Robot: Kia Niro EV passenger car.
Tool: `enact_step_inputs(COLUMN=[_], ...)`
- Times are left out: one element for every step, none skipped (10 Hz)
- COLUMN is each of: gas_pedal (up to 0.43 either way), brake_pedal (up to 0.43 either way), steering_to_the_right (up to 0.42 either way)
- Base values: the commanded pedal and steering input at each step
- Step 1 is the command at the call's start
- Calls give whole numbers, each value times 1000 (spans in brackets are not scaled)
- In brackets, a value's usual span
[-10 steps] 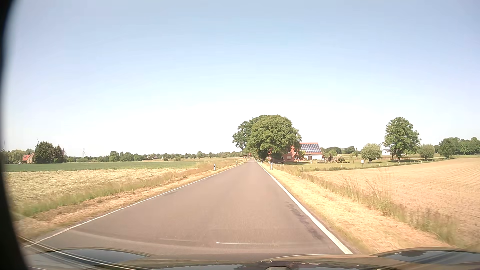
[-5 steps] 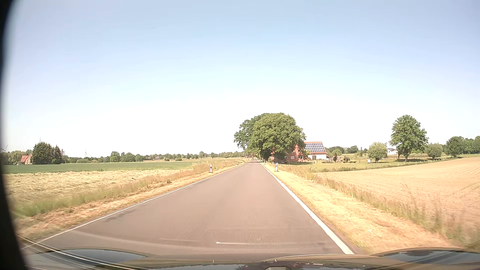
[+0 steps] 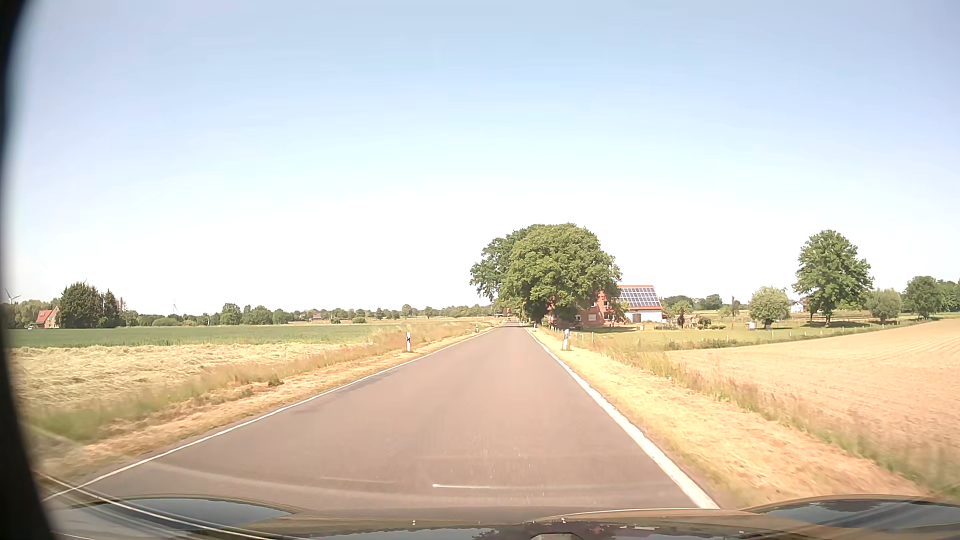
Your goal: Follow the waypoints while adhering to traffic rules and regulations
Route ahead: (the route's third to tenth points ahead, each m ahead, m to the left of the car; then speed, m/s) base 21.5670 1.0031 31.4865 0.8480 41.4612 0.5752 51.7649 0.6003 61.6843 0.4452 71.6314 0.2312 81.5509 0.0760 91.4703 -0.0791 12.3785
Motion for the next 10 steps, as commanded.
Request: enact_step_inputs(gas_pedal=[390, 390, 390, 390, 390, 390, 390, 390, 390, 390], brake_pedal=[0, 0, 0, 0, 0, 0, 0, 0, 0, 0], steering_to_the_right=[-8, -5, -3, -2, -3, -2, -2, -2, -1, 0])
